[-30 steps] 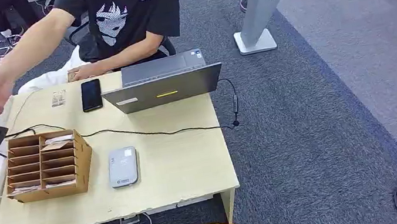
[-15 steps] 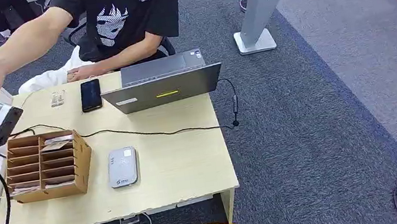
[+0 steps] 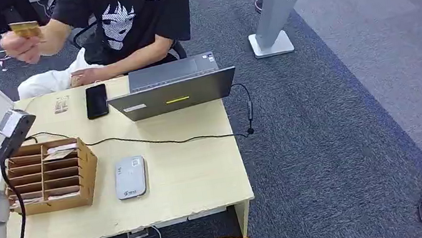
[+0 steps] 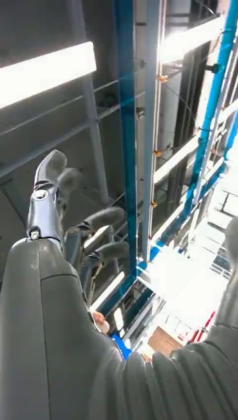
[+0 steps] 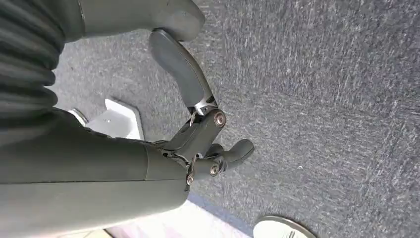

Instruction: Pass the card to the sensor for recognition and then transmit it.

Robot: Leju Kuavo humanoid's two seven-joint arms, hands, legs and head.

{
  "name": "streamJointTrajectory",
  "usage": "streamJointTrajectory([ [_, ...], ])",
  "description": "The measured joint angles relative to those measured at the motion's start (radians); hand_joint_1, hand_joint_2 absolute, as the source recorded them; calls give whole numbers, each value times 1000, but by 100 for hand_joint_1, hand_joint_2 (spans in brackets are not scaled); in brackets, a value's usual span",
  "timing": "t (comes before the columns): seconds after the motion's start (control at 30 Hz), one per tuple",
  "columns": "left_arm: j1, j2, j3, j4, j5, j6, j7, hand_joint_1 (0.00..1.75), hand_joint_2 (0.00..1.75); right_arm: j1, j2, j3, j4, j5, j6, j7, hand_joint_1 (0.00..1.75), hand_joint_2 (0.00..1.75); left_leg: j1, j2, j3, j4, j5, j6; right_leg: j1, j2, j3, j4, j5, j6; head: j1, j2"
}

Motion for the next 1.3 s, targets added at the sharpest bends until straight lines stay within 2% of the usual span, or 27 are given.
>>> streamJointTrajectory([
  [0.07, 31, 0, 0, -44, 18, -7, 2, 0, 175, 3, 0, 0, 4, 6, 0, 6, 0, 175, 0, 0, 0, 0, 0, 0, 0, 0, 0, 0, 0, 0, 0, 0],
  [0.17, 90, 3, 0, -123, 63, -63, 15, 0, 175, 11, 0, 0, 11, 3, 0, 6, 0, 175, 0, 0, 0, 0, 0, 0, 0, 0, 0, 0, 0, 0, 0, 0],
  [0.3, 191, 31, 0, -258, 41, -156, 70, 0, 175, 26, 0, 0, 21, 1, 0, 19, 0, 175, 0, 0, -1, -1, 0, 0, 0, 0, 0, 0, -1, 0, 1, 0],
  [0.4, 281, 63, 1, -367, 26, -191, 115, 0, 175, 33, 0, 0, 24, -6, 0, 31, 0, 175, 0, 1, -2, -1, -1, -1, 0, 1, -1, 0, -1, 0, 0, 0],
  [0.53, 495, 113, 33, -572, 30, -225, 196, 0, 175, 42, 0, 0, 29, -9, 0, 48, 0, 175, 0, 4, 0, -2, -3, -1, 0, 4, -1, 0, -2, 0, -2, 0],
  [0.7, 855, 106, 131, -807, 113, -312, 259, 0, 175, 52, 0, -1, 34, -27, 0, 54, 0, 175, 0, 5, 0, -2, -7, 0, 0, 5, -1, -1, -6, 1, -2, 0],
  [0.77, 984, 78, 170, -878, 159, -361, 275, 0, 175, 55, 0, -1, 36, -27, 0, 56, 0, 175, 0, 4, 0, -2, -8, 2, 0, 5, -1, -1, -7, 2, -2, 0],
  [0.87, 1134, -13, 249, -936, 255, -474, 275, 0, 175, 56, 0, -1, 39, -27, 0, 69, 0, 175, -1, 4, -1, -2, -9, 3, 0, 4, 0, -1, -8, 2, 0, 0],
  [0.93, 1201, -94, 323, -944, 298, -613, 246, 0, 175, 57, 0, -1, 40, -24, 0, 77, 0, 175, -2, 3, -1, -2, -10, 3, -1, 3, 1, -2, -8, 2, 1, 0],
  [1.0, 1237, -188, 410, -939, 314, -772, 176, 0, 175, 57, 0, -1, 40, -7, 0, 83, 0, 175, -2, 3, 0, -2, -10, 4, -1, 3, 1, -2, -8, 2, 1, 0],
  [1.07, 1231, -297, 524, -897, 306, -961, 115, 0, 175, 57, 0, -1, 40, 15, 0, 85, 0, 175, -3, 1, 0, -2, -10, 4, -1, 1, 2, -2, -8, 2, 0, 0],
  [1.13, 1229, -363, 627, -824, 286, -1084, 91, 0, 175, 57, 0, -1, 40, 32, 0, 82, 0, 175, -2, 2, 1, -2, -10, 4, -2, 1, 2, -2, -8, 2, 0, 0],
  [1.17, 1229, -387, 662, -797, 280, -1113, 92, 0, 175, 57, 0, -1, 40, 40, 0, 82, 0, 175, -2, 2, 1, -2, -10, 4, -2, 1, 2, -2, -8, 2, -1, 0],
  [1.27, 1211, -445, 732, -658, 296, -1247, 146, 0, 175, 57, 0, 0, 41, 86, 0, 78, 0, 175, -3, 1, 2, -2, -10, 4, -2, 0, 3, -2, -8, 2, -2, 0],
  [1.3, 1194, -456, 747, -587, 316, -1264, 181, 0, 175, 56, 0, 0, 41, 100, 0, 77, 0, 175, -3, 1, 2, -2, -10, 4, -2, 0, 3, -2, -8, 2, -2, 0],
])
